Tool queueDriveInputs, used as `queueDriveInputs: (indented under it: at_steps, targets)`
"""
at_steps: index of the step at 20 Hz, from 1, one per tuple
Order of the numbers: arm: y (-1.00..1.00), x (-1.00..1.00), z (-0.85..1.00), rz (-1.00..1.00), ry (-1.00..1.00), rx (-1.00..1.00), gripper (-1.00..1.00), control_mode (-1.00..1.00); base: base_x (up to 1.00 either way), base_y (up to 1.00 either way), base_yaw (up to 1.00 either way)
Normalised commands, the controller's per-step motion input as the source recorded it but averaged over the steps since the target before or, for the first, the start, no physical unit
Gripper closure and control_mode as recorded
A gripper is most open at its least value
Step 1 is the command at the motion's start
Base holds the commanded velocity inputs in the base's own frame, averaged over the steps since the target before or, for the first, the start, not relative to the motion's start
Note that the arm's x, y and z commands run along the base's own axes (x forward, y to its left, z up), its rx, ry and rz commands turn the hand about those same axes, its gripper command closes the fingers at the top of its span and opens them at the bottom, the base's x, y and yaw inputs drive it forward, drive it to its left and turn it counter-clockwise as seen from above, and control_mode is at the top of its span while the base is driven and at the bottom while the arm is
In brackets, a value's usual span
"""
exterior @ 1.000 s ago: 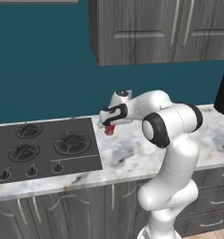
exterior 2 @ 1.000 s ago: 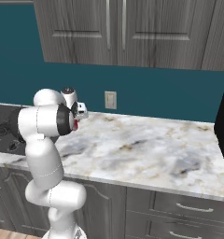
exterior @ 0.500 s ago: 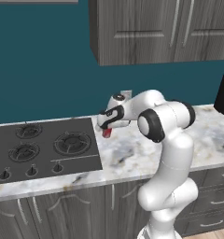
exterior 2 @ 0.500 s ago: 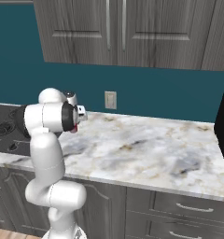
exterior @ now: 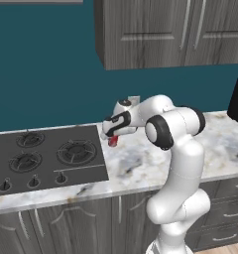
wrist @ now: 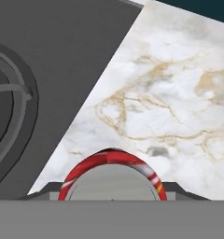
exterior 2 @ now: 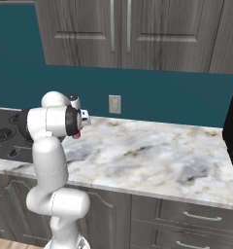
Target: Four empty soda cans are scattered around the kitchen. Gather all the cans and cluster them next to the stove for recycling.
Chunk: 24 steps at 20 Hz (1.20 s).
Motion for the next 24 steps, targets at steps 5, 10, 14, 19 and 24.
queueDriveInputs:
  at_steps: [5, 10, 14, 19, 24]
  targets:
    - [0.15, -0.01, -0.19, 0.01, -0.01, 0.0, -1.0, -1.0, 0.0, 0.0, 0.0]
    - [0.09, -0.12, 0.0, 0.01, -0.06, 0.0, -1.0, -1.0, 0.0, 0.0, 0.0]
    - [0.09, -0.07, 0.0, 0.01, -0.01, 0.0, -1.0, -1.0, 0.0, 0.0, 0.0]
    - [0.01, -0.08, 0.02, 0.0, -0.03, 0.0, -1.0, -1.0, 0.0, 0.0, 0.0]
    - [0.0, -0.1, 0.32, 0.02, -0.02, 0.04, -1.0, -1.0, 0.0, 0.0, 0.0]
